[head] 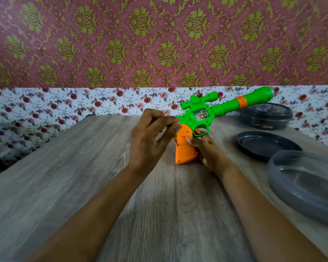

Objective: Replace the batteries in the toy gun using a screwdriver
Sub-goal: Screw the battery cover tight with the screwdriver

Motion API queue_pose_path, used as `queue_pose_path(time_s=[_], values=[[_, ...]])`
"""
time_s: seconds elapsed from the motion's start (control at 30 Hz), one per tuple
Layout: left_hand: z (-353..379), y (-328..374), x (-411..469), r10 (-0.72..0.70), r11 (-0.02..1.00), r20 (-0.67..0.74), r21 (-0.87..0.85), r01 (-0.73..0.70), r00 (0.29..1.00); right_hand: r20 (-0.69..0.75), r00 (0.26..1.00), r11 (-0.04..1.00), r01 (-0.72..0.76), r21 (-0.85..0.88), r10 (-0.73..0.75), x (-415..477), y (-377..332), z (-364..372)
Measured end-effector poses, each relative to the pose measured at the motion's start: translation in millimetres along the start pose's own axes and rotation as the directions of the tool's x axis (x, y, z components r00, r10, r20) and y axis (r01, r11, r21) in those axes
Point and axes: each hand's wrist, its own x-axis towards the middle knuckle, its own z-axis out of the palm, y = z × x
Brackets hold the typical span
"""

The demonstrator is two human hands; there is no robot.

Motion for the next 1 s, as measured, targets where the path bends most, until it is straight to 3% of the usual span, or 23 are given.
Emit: queue_pose_path(time_s=[0.4,0.53,0.67,0.77,1.0], values=[[5.6,-6.1,-5.0,0.052,0.998,0.124,0.038,-0.057,0.991,0.034,0.999,1.000,0.009,-0.021,-0.008,-0.9,-0.3,-1.3],[5.8,-4.7,-4.9,0.062,0.998,0.086,0.002,-0.062,0.994,0.071,0.997,1.000,0.012,-0.019,-0.010,-1.8,-0.8,1.2],[2.4,0.2,-0.8,-0.015,0.999,0.111,-0.031,0.019,0.994,0.082,0.997,1.000,0.013,-0.017,-0.012,-2.8,-1.6,0.8],[2.0,-0.7,-2.7,0.026,1.000,0.138,0.002,-0.027,0.990,0.072,0.997,1.000,0.009,-0.019,-0.007,-1.8,-0.1,0.4],[-0.6,2.6,-0.1,0.056,0.998,0.001,0.036,-0.056,0.998,0.080,0.997,1.000,0.021,-0.017,-0.020,-2.1,-2.3,4.0]])
